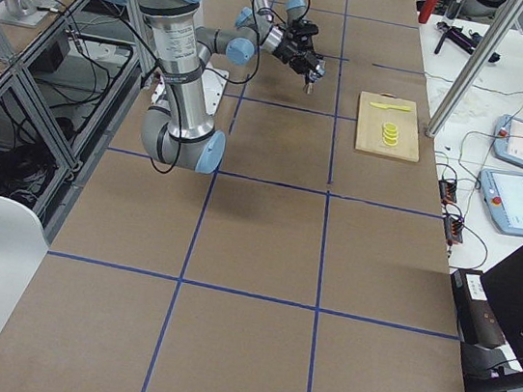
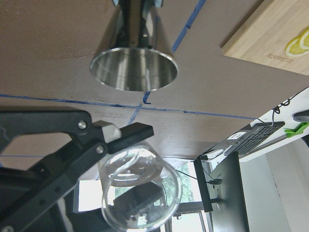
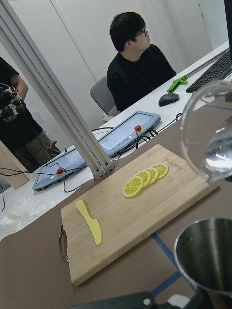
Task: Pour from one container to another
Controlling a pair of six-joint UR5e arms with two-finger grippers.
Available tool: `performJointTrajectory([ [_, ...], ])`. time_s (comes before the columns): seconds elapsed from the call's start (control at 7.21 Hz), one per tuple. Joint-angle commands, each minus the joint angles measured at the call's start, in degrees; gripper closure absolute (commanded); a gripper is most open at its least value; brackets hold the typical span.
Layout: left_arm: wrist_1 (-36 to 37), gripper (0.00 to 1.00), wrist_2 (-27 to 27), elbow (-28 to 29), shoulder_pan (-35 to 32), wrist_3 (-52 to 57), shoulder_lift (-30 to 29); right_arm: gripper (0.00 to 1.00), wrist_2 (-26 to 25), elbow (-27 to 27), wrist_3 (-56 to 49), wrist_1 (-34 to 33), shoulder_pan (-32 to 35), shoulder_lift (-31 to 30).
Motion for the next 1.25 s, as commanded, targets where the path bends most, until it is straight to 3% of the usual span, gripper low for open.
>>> performJointTrajectory([
  [0.0, 0.0, 1.0, -0.03, -0.02, 0.0, 0.0, 0.0, 1.0, -1.38, -0.74, -0.8, -1.74, -0.5, 1.09],
  [1.11, 0.0, 1.0, 0.06, -0.02, 0.0, 0.0, 0.0, 1.0, -3.41, -0.74, -8.81, -3.23, -1.03, 1.35],
])
